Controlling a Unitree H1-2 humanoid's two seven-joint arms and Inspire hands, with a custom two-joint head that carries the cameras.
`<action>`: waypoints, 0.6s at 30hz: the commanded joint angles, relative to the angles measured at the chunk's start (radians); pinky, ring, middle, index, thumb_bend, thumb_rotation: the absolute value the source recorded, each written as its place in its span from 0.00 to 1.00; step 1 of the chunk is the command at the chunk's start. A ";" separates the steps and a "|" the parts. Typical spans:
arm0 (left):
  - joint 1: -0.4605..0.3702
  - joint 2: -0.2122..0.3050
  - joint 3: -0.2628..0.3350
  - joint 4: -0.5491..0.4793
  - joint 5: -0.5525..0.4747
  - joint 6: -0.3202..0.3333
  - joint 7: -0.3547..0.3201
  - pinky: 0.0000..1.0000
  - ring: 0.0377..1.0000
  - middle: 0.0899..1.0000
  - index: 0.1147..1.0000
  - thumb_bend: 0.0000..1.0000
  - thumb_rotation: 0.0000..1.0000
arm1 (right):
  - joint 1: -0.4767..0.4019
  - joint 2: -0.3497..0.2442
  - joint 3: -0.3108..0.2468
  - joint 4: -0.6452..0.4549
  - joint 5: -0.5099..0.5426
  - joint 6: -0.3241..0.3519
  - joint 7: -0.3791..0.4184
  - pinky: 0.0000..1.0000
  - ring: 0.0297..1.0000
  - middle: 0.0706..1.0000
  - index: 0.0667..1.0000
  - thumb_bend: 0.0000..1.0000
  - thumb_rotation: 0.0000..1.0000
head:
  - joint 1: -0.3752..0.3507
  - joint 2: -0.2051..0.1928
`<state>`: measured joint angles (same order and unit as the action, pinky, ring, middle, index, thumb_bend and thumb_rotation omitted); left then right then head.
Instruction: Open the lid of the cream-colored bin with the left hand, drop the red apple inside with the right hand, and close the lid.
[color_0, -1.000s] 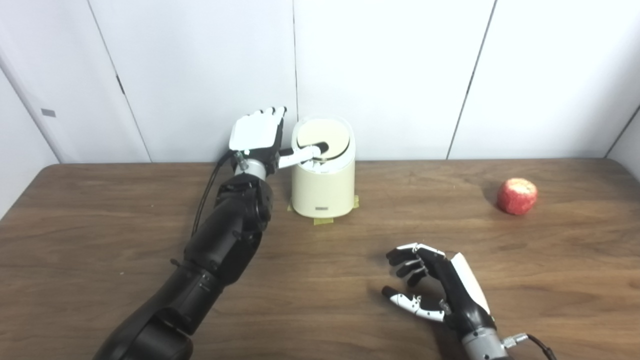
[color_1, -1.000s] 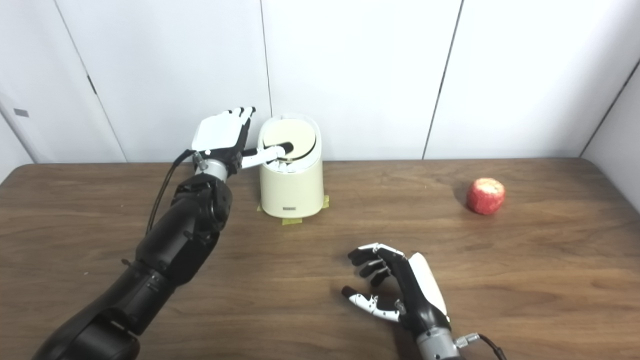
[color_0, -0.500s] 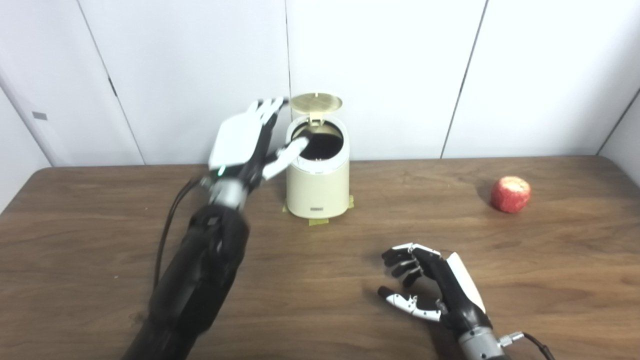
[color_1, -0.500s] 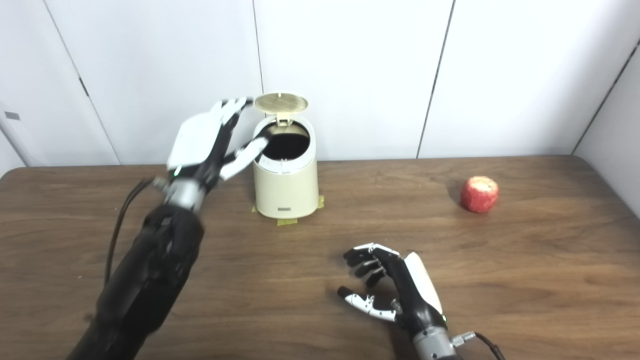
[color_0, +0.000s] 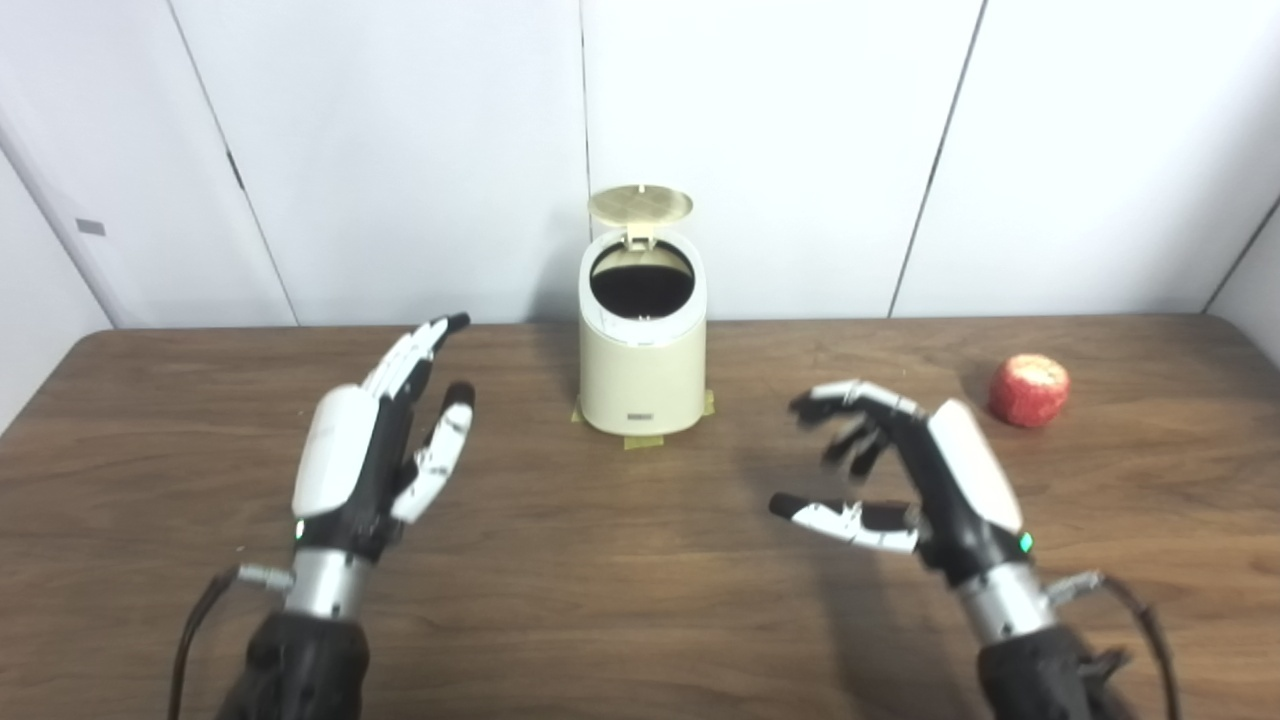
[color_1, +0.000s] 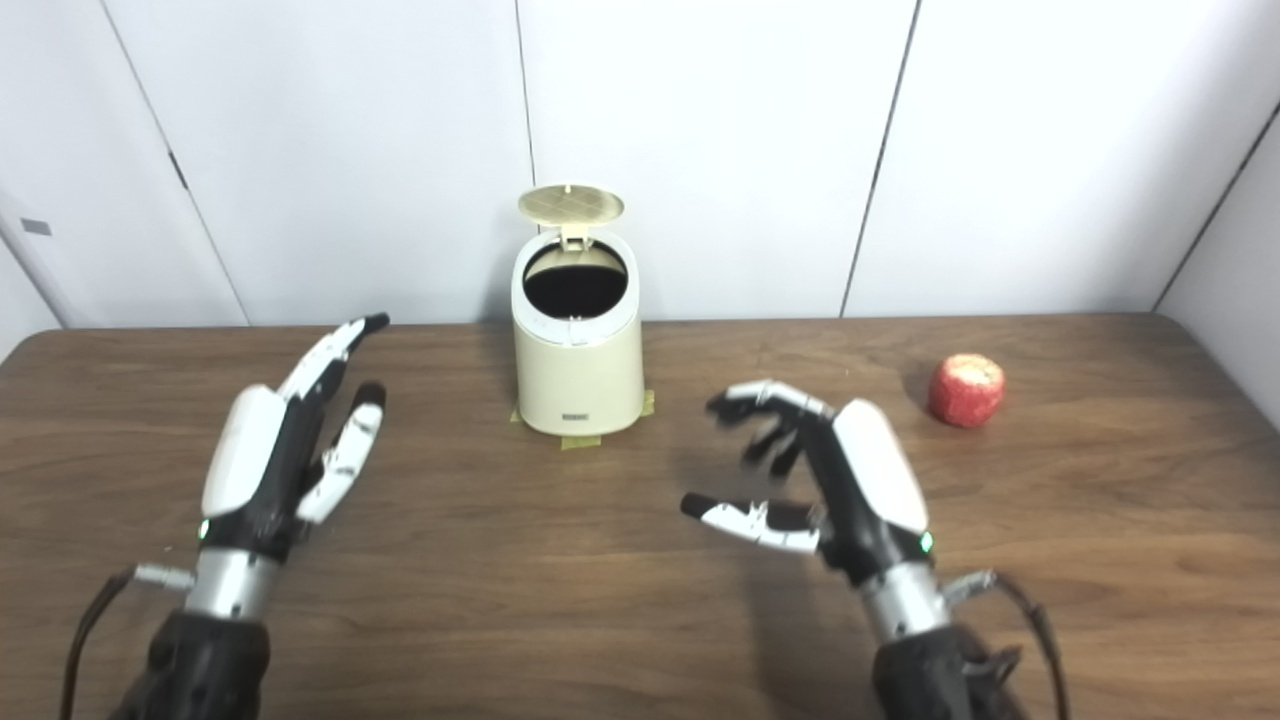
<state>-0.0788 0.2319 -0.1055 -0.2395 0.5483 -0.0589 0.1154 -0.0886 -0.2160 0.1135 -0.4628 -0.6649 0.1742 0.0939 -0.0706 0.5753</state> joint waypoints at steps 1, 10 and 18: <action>0.011 -0.019 0.015 -0.047 -0.032 -0.051 0.027 0.88 0.93 0.93 0.91 0.18 1.00 | -0.072 -0.059 -0.025 -0.031 -0.033 0.010 0.041 0.61 0.72 0.77 0.73 0.82 0.36 | -0.001 0.001; 0.177 -0.068 0.021 -0.073 -0.122 -0.200 0.028 0.87 0.93 0.92 0.91 0.21 0.81 | -0.231 -0.255 -0.052 0.084 -0.074 0.037 0.163 0.69 0.81 0.85 0.83 0.99 0.45 | -0.002 -0.002; 0.270 -0.071 0.046 -0.068 -0.111 -0.273 0.028 0.87 0.92 0.92 0.89 0.23 0.74 | -0.396 -0.367 -0.005 0.227 -0.179 0.130 0.341 0.68 0.85 0.87 0.84 1.00 0.40 | 0.002 -0.009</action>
<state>0.1921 0.1636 -0.0651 -0.2858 0.4311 -0.2883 0.1213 -0.4305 -0.5483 0.1129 -0.2455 -0.8204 0.2895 0.4238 -0.0706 0.5660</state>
